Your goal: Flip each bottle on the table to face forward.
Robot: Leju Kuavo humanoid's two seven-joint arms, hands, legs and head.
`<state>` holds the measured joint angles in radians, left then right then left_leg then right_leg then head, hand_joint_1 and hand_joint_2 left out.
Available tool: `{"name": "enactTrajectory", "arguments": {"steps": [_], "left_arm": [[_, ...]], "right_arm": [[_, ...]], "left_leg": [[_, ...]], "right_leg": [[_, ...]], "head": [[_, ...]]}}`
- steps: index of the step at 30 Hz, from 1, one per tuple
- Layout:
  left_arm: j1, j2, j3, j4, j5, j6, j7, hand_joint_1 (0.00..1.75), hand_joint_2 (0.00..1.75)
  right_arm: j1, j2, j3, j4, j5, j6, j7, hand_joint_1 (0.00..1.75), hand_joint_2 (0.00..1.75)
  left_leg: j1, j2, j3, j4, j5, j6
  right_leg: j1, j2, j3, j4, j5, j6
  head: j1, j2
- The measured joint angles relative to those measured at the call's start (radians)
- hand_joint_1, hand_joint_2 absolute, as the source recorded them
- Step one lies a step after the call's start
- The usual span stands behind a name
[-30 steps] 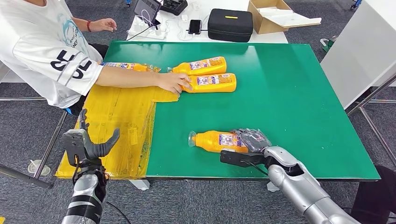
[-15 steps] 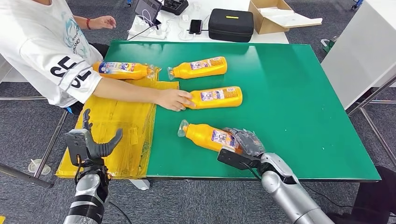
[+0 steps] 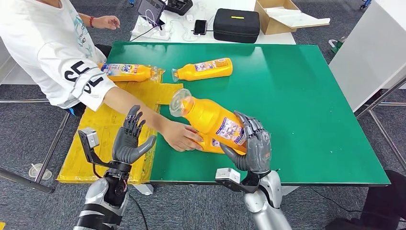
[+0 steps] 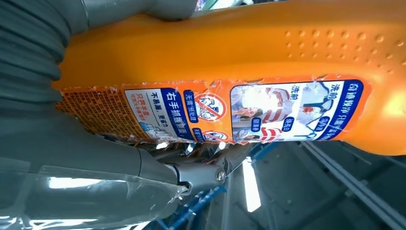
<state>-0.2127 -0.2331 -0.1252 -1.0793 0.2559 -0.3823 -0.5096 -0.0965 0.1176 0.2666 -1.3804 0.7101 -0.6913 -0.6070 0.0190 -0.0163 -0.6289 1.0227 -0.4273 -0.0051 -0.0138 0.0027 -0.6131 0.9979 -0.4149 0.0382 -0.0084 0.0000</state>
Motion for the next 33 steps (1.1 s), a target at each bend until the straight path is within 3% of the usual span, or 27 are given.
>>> {"name": "enactTrajectory", "arguments": {"steps": [5, 9, 19, 33], "left_arm": [[0.005, 0.019, -0.063, -0.028, 0.081, -0.108, 0.013, 0.00, 1.75], [0.011, 0.034, -0.098, -0.047, 0.101, -0.140, 0.012, 0.00, 1.75], [0.018, 0.058, -0.140, -0.071, 0.119, -0.164, 0.010, 0.00, 1.75], [0.003, 0.061, -0.163, -0.054, 0.111, -0.145, 0.021, 0.00, 1.75]], "right_arm": [[-0.001, 0.026, -0.004, 0.069, -0.045, 0.003, -0.008, 1.75, 1.75], [-0.008, 0.038, -0.004, 0.125, -0.068, 0.023, -0.014, 1.75, 1.75], [-0.031, 0.066, -0.003, 0.199, -0.165, 0.083, -0.044, 1.75, 1.75], [-0.071, 0.094, 0.036, 0.257, -0.062, 0.020, -0.044, 1.75, 1.75]], "left_leg": [[0.000, 0.000, 0.000, 0.000, 0.000, 0.000], [0.000, 0.000, 0.000, 0.000, 0.000, 0.000], [0.000, 0.000, 0.000, 0.000, 0.000, 0.000], [0.000, 0.000, 0.000, 0.000, 0.000, 0.000]], "right_leg": [[0.000, 0.000, 0.000, 0.000, 0.000, 0.000], [0.000, 0.000, 0.000, 0.000, 0.000, 0.000], [0.000, 0.000, 0.000, 0.000, 0.000, 0.000], [0.000, 0.000, 0.000, 0.000, 0.000, 0.000]], "head": [[0.000, 0.000], [0.000, 0.000], [0.000, 0.000], [0.000, 0.000]]}}
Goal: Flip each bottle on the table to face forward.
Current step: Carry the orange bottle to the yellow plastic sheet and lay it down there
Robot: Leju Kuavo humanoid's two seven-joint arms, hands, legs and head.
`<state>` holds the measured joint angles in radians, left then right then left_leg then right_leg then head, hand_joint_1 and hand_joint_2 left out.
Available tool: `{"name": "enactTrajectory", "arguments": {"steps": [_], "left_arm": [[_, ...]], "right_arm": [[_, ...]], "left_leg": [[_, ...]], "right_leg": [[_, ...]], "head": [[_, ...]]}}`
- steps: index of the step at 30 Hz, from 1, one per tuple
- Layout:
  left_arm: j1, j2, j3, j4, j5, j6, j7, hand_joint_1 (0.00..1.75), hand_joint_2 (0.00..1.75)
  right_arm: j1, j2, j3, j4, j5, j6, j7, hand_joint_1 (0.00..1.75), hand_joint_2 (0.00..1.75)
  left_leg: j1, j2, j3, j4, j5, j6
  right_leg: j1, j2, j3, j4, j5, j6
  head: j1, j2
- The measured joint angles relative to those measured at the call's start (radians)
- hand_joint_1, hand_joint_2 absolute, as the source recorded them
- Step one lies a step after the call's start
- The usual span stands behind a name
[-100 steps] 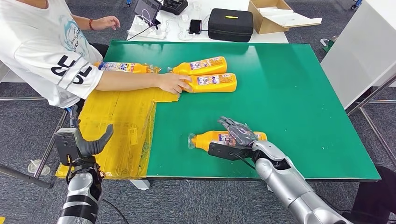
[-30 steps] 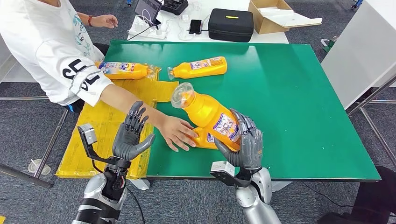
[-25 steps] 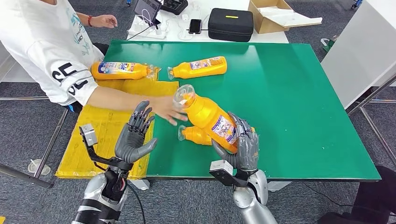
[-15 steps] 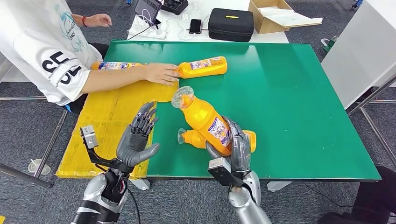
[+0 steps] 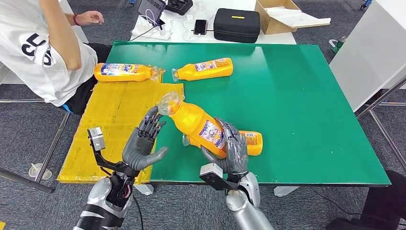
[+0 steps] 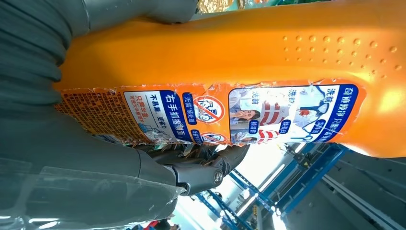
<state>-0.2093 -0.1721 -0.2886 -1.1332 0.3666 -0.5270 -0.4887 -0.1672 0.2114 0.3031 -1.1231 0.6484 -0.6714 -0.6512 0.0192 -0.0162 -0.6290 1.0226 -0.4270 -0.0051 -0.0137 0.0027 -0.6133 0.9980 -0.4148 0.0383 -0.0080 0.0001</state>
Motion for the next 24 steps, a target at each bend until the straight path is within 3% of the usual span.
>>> {"name": "enactTrajectory", "arguments": {"steps": [9, 24], "left_arm": [[-0.047, -0.013, -0.001, 0.081, 0.030, 0.011, 0.024, 0.00, 1.75], [-0.058, -0.017, 0.001, 0.116, 0.105, -0.039, 0.051, 0.00, 1.75]], "right_arm": [[-0.025, 0.044, 0.057, 0.066, 0.096, -0.019, 0.027, 1.75, 1.75], [-0.064, 0.079, 0.135, 0.259, 0.018, -0.015, 0.012, 1.75, 1.75]], "left_leg": [[0.000, 0.000, 0.000, 0.000, 0.000, 0.000], [0.000, 0.000, 0.000, 0.000, 0.000, 0.000]], "right_leg": [[0.000, 0.000, 0.000, 0.000, 0.000, 0.000], [0.000, 0.000, 0.000, 0.000, 0.000, 0.000]], "head": [[0.000, 0.000], [0.000, 0.000]]}}
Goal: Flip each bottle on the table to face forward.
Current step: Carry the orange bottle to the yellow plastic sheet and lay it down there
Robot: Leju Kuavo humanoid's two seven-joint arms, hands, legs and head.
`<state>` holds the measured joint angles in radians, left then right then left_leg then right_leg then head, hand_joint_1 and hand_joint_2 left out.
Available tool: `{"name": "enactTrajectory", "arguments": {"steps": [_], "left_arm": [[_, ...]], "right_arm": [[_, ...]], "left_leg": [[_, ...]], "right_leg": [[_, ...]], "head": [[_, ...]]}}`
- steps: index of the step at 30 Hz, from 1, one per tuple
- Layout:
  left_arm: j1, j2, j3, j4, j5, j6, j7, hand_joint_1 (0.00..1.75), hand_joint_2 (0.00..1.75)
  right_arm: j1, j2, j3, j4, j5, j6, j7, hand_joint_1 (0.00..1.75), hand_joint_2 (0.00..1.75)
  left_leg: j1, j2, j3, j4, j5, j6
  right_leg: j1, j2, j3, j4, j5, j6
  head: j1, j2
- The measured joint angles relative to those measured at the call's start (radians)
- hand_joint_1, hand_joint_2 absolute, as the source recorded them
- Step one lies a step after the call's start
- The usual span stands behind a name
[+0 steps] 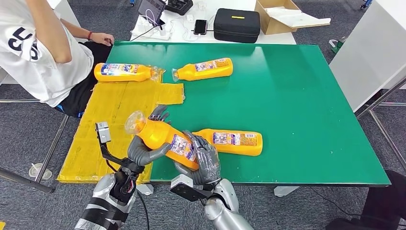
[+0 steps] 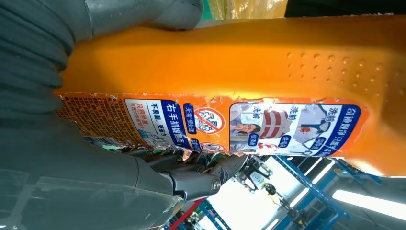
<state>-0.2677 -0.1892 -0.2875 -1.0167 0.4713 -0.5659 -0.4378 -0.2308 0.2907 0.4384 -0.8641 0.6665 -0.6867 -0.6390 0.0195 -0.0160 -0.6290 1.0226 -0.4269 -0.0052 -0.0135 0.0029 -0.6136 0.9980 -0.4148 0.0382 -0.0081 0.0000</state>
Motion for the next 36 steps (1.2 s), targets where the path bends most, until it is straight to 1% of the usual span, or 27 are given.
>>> {"name": "enactTrajectory", "arguments": {"steps": [4, 5, 8, 9, 10, 18, 25, 27, 28, 29, 31, 32, 33, 36], "left_arm": [[0.000, 0.001, 0.000, 0.002, 0.002, -0.004, 0.002, 0.00, 1.75], [0.000, 0.002, -0.002, 0.002, -0.012, 0.006, -0.002, 0.09, 1.75], [-0.001, 0.007, -0.013, 0.002, -0.095, 0.061, -0.030, 1.38, 1.75], [-0.002, 0.009, -0.018, 0.002, -0.122, 0.074, -0.039, 1.72, 1.75], [-0.003, 0.011, -0.024, 0.003, -0.142, 0.079, -0.045, 1.75, 1.75], [-0.031, 0.026, -0.055, 0.023, -0.204, 0.068, -0.082, 1.75, 1.75], [-0.042, 0.029, -0.062, 0.038, -0.201, 0.057, -0.087, 1.75, 1.75], [-0.045, 0.030, -0.060, 0.044, -0.174, 0.028, -0.085, 1.75, 1.75], [-0.046, 0.031, -0.058, 0.047, -0.156, 0.010, -0.083, 1.75, 1.75], [-0.046, 0.032, -0.056, 0.050, -0.139, -0.005, -0.080, 1.75, 1.75], [-0.046, 0.033, -0.051, 0.053, -0.109, -0.027, -0.070, 1.75, 1.75], [-0.045, 0.034, -0.049, 0.053, -0.095, -0.035, -0.065, 1.75, 1.75], [-0.044, 0.034, -0.048, 0.053, -0.081, -0.041, -0.058, 1.75, 1.75], [-0.040, 0.034, -0.046, 0.053, -0.050, -0.047, -0.044, 1.75, 1.75]], "right_arm": [[-0.008, 0.001, 0.006, 0.024, -0.017, -0.002, -0.002, 1.75, 1.75], [-0.010, 0.002, 0.007, 0.029, -0.023, -0.003, -0.003, 1.75, 1.75], [-0.014, 0.002, 0.007, 0.040, -0.036, -0.008, -0.006, 1.75, 1.75], [-0.016, 0.003, 0.007, 0.041, -0.039, -0.009, -0.006, 1.75, 1.75], [-0.020, 0.003, 0.007, 0.042, -0.041, -0.010, -0.006, 1.75, 1.75], [-0.036, 0.004, 0.009, 0.045, -0.052, -0.012, -0.006, 1.75, 1.75], [-0.037, 0.007, 0.010, 0.049, -0.057, -0.012, -0.009, 1.75, 1.75], [-0.037, 0.009, 0.012, 0.051, -0.059, -0.012, -0.011, 1.66, 1.75], [-0.037, 0.010, 0.014, 0.052, -0.058, -0.012, -0.011, 1.26, 1.75], [-0.037, 0.011, 0.015, 0.053, -0.056, -0.012, -0.011, 0.82, 1.75], [-0.038, 0.013, 0.017, 0.057, -0.042, -0.013, -0.008, 0.04, 1.75], [-0.038, 0.013, 0.017, 0.059, -0.027, -0.013, -0.004, 0.00, 1.75], [-0.038, 0.014, 0.017, 0.060, -0.007, -0.014, 0.002, 0.00, 1.75], [-0.038, 0.020, 0.010, 0.061, 0.051, -0.014, 0.015, 0.00, 0.44]], "left_leg": [[0.000, 0.000, 0.000, 0.000, 0.000, 0.000], [0.000, 0.000, 0.000, 0.000, 0.000, 0.000], [0.000, 0.000, 0.000, 0.000, 0.000, 0.000], [0.000, 0.000, 0.000, 0.000, 0.000, 0.000], [0.000, 0.000, 0.000, 0.000, 0.000, 0.000], [0.000, 0.000, 0.000, 0.000, 0.000, 0.000], [0.000, 0.000, 0.000, 0.000, 0.000, 0.000], [0.000, 0.000, 0.000, 0.000, 0.000, 0.000], [0.000, 0.000, 0.000, 0.000, 0.000, 0.000], [0.000, 0.000, 0.000, 0.000, 0.000, 0.000], [0.000, 0.000, 0.000, 0.000, 0.000, 0.000], [0.000, 0.000, 0.000, 0.000, 0.000, 0.000], [0.000, 0.000, 0.000, 0.000, 0.000, 0.000], [0.000, 0.000, 0.000, 0.000, 0.000, 0.000]], "right_leg": [[0.000, 0.000, 0.000, 0.000, 0.000, 0.000], [0.000, 0.000, 0.000, 0.000, 0.000, 0.000], [0.000, 0.000, 0.000, 0.000, 0.000, 0.000], [0.000, 0.000, 0.000, 0.000, 0.000, 0.000], [0.000, 0.000, 0.000, 0.000, 0.000, 0.000], [0.000, 0.000, 0.000, 0.000, 0.000, 0.000], [0.000, 0.000, 0.000, 0.000, 0.000, 0.000], [0.000, 0.000, 0.000, 0.000, 0.000, 0.000], [0.000, 0.000, 0.000, 0.000, 0.000, 0.000], [0.000, 0.000, 0.000, 0.000, 0.000, 0.000], [0.000, 0.000, 0.000, 0.000, 0.000, 0.000], [0.000, 0.000, 0.000, 0.000, 0.000, 0.000], [0.000, 0.000, 0.000, 0.000, 0.000, 0.000], [0.000, 0.000, 0.000, 0.000, 0.000, 0.000]], "head": [[0.000, 0.000], [0.000, 0.000], [0.000, 0.000], [0.000, 0.000], [0.000, 0.000], [0.000, 0.000], [0.000, 0.000], [0.000, 0.000], [0.000, 0.000], [0.000, 0.000], [0.000, 0.000], [0.000, 0.000], [0.000, 0.000], [0.000, 0.000]]}}
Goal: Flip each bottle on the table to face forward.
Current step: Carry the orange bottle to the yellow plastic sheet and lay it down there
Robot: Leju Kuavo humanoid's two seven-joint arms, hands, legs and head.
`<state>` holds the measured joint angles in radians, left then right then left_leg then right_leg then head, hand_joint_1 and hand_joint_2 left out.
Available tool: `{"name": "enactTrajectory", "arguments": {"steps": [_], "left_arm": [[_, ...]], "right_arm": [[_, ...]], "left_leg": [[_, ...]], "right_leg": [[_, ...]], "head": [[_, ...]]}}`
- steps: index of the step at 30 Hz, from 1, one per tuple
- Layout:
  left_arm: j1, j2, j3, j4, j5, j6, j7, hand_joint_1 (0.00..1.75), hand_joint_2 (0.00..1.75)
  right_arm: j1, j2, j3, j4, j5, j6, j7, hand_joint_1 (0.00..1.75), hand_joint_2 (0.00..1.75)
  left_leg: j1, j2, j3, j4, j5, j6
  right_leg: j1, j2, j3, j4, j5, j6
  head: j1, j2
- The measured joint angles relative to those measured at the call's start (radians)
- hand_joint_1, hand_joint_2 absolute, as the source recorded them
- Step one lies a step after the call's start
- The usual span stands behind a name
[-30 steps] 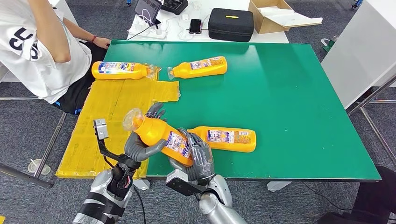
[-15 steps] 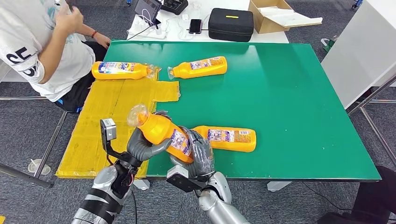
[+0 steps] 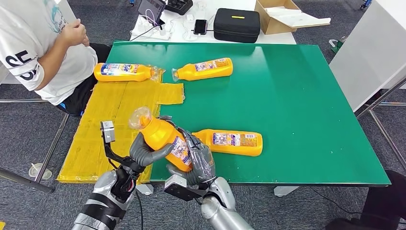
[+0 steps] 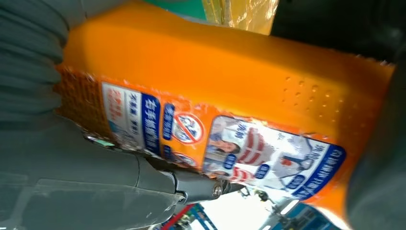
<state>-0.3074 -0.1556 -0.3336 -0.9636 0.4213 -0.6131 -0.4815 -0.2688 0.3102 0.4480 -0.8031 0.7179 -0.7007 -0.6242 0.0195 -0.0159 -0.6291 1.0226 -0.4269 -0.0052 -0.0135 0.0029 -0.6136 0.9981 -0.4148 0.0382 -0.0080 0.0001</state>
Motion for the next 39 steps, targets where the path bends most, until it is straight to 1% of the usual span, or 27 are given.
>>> {"name": "enactTrajectory", "arguments": {"steps": [1, 3, 7, 12, 16, 18, 22, 27, 28, 31, 35, 36, 39], "left_arm": [[0.001, 0.000, 0.000, 0.000, 0.008, 0.002, 0.003, 1.75, 1.75], [0.003, 0.000, 0.003, 0.000, 0.024, 0.010, 0.011, 1.75, 1.75], [0.003, -0.001, 0.027, -0.003, 0.055, 0.045, 0.029, 1.75, 1.75], [-0.021, 0.001, 0.098, -0.004, 0.075, 0.119, 0.055, 1.75, 1.75], [-0.043, 0.002, 0.146, -0.004, 0.073, 0.153, 0.062, 1.75, 1.75], [-0.054, 0.002, 0.165, -0.004, 0.057, 0.192, 0.057, 1.75, 1.75], [-0.092, 0.003, 0.218, -0.003, -0.020, 0.315, 0.028, 1.75, 1.75], [-0.122, 0.006, 0.256, 0.000, -0.066, 0.367, 0.012, 1.75, 1.75], [-0.125, 0.005, 0.261, 0.000, -0.086, 0.395, 0.003, 1.75, 1.75], [-0.143, 0.005, 0.279, 0.007, -0.175, 0.517, -0.034, 1.75, 1.75], [-0.183, 0.008, 0.305, 0.028, -0.312, 0.663, -0.080, 1.75, 1.75], [-0.194, 0.009, 0.308, 0.035, -0.364, 0.713, -0.094, 1.75, 1.75], [-0.232, 0.013, 0.312, 0.067, -0.579, 0.905, -0.128, 1.75, 1.75]], "right_arm": [[0.000, 0.002, -0.005, 0.000, 0.012, 0.000, 0.002, 0.00, 0.00], [0.000, 0.007, -0.014, 0.001, 0.016, 0.000, 0.006, 0.00, 0.00], [-0.001, 0.008, -0.021, 0.002, -0.020, 0.003, 0.019, 0.00, 0.00], [-0.010, 0.008, -0.024, 0.000, -0.067, 0.006, 0.036, 0.00, 0.00], [-0.013, 0.008, -0.026, -0.004, -0.082, 0.006, 0.038, 0.00, 0.00], [-0.013, 0.008, -0.027, -0.008, -0.093, 0.004, 0.038, 0.00, 0.00], [-0.013, 0.006, -0.028, -0.026, -0.126, 0.004, 0.038, 0.00, 0.00], [-0.012, 0.004, -0.029, -0.045, -0.140, 0.005, 0.037, 0.00, 0.00], [-0.012, 0.004, -0.029, -0.049, -0.146, 0.005, 0.035, 0.00, 0.00], [-0.005, 0.004, -0.028, -0.075, -0.173, 0.003, 0.022, 0.00, 0.00], [0.015, 0.004, -0.019, -0.152, -0.220, 0.004, 0.011, 0.00, 0.00], [0.022, 0.003, -0.016, -0.179, -0.238, 0.005, 0.004, 0.00, 0.00], [0.045, 0.002, -0.013, -0.271, -0.297, 0.003, -0.033, 0.00, 0.00]], "left_leg": [[0.000, 0.000, 0.000, 0.000, 0.000, 0.000], [0.000, 0.000, 0.000, 0.000, 0.000, 0.000], [0.000, 0.000, 0.000, 0.000, 0.000, 0.000], [0.000, 0.000, 0.000, 0.000, 0.000, 0.000], [0.000, 0.000, 0.000, 0.000, 0.000, 0.000], [0.000, 0.000, 0.000, 0.000, 0.000, 0.000], [0.000, 0.000, 0.000, 0.000, 0.000, 0.000], [0.000, 0.000, 0.000, 0.000, 0.000, 0.000], [0.000, 0.000, 0.000, 0.000, 0.000, 0.000], [0.000, 0.000, 0.000, 0.000, 0.000, 0.000], [0.000, 0.000, 0.000, 0.000, 0.001, 0.000], [0.000, 0.000, 0.000, 0.000, 0.001, 0.000], [0.000, 0.000, 0.000, 0.000, 0.001, 0.000]], "right_leg": [[0.000, 0.000, 0.000, 0.000, 0.000, 0.000], [0.000, 0.000, 0.000, 0.000, 0.000, 0.000], [0.000, 0.000, 0.000, 0.000, 0.000, 0.000], [0.000, 0.000, 0.000, 0.000, 0.000, 0.000], [0.000, 0.000, 0.000, 0.000, 0.000, 0.000], [0.000, 0.000, 0.000, 0.000, 0.000, 0.000], [0.000, 0.000, 0.000, 0.000, 0.000, 0.000], [0.000, 0.000, 0.000, 0.000, 0.000, 0.000], [0.000, 0.000, 0.000, 0.000, 0.000, 0.000], [0.000, 0.000, 0.000, 0.000, 0.000, 0.000], [0.000, 0.000, 0.000, 0.000, 0.000, 0.000], [0.000, 0.000, 0.000, 0.000, 0.000, 0.000], [0.000, 0.000, 0.000, 0.000, 0.000, 0.000]], "head": [[0.000, 0.000], [0.000, 0.000], [0.000, 0.000], [0.000, 0.000], [0.000, 0.000], [0.000, 0.000], [0.000, 0.000], [0.000, 0.000], [0.000, 0.000], [0.000, 0.000], [0.000, 0.000], [0.000, 0.000], [0.000, 0.000]]}}
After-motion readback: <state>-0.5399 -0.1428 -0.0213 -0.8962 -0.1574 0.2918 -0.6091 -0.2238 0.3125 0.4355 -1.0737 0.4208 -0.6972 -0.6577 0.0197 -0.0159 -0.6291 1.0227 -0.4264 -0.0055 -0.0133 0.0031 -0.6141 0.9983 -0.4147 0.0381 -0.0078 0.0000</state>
